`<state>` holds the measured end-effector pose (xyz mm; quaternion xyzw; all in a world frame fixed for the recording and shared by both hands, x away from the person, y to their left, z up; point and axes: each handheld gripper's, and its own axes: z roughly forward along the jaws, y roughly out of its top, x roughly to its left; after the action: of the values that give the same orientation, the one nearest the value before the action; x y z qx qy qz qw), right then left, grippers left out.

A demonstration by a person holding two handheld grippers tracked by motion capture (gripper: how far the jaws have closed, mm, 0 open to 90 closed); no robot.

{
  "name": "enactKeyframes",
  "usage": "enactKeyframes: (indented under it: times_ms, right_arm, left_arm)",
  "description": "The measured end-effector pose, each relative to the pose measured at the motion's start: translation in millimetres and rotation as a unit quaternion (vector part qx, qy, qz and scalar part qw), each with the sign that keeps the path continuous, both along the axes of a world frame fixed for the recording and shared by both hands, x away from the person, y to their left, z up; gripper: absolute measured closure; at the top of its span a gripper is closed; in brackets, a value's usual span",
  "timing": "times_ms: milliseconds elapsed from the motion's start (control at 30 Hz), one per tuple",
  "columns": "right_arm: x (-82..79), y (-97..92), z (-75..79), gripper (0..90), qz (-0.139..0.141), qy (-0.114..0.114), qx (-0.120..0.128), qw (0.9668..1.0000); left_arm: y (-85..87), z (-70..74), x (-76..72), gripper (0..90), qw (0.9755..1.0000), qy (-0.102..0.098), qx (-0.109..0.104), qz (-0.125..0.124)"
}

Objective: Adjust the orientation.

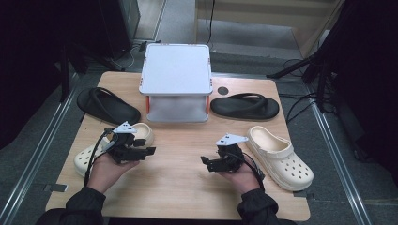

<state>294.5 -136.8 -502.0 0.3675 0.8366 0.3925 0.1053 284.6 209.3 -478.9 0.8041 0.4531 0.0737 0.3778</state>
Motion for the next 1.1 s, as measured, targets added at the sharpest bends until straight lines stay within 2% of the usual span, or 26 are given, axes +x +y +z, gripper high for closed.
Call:
enactKeyframes:
  times_ms: [100,167,300,367,433,533,667,733,800,900,1100]
  right_arm:
    - [-1.6,-4.4,2.5,20.7,-0.006,-0.007,0.013,0.9999]
    - [-3.7,-5.5,3.9,21.9,-0.006,-0.013,0.018,0.9997]
    - [-6.6,-4.8,6.1,24.8,-0.003,-0.019,0.024,0.9995]
    - [-7.3,-4.4,6.8,26.2,-0.001,-0.02,0.025,0.9995]
    - [-9.4,-2.0,7.5,28.4,0.006,-0.017,0.024,0.9995]
    - [-11.1,0.5,8.0,29.2,0.014,-0.01,0.029,0.9994]
    - [-16.6,7.0,10.5,29.6,0.016,-0.018,0.02,0.9995]
    - [-20.8,10.3,13.6,35.3,0.026,-0.023,0.01,0.9994]
    - [-21.5,11.0,13.7,35.4,0.028,-0.024,0.008,0.9993]
    - [-24.8,13.0,16.6,39.5,0.032,-0.02,0.029,0.9989]
    - [-21.4,10.3,17.9,41.3,0.033,-0.008,0.048,0.9982]
  left_arm:
    - [-1.0,2.7,3.8,41.0,0.9998,0.009,0.01,-0.013]
    - [-2.2,3.3,4.3,40.6,0.9998,0.003,0.012,-0.015]
    - [-1.9,4.7,4.8,40.3,0.9994,0.003,0.03,-0.019]
    - [-0.8,5.5,4.9,40.3,0.9994,0.004,0.03,-0.018]
    - [3.4,7.6,4.8,40.5,0.9997,0.003,0.016,-0.015]
    - [5.5,8.5,4.8,41.1,0.9998,0.007,0.015,-0.015]
    - [10.7,11.4,4.4,42.0,0.9998,0.012,0.007,-0.01]
    - [14.4,17.4,2.5,42.1,0.9999,0.008,0.006,-0.01]
    - [15.0,19.2,1.7,42.2,0.9999,0.008,0.004,-0.006]
    - [21.5,24.8,0.9,42.2,0.9999,0.009,-0.008,-0.002]
    - [30.9,32.8,-1.9,42.4,1.0,0.005,0.002,0.007]
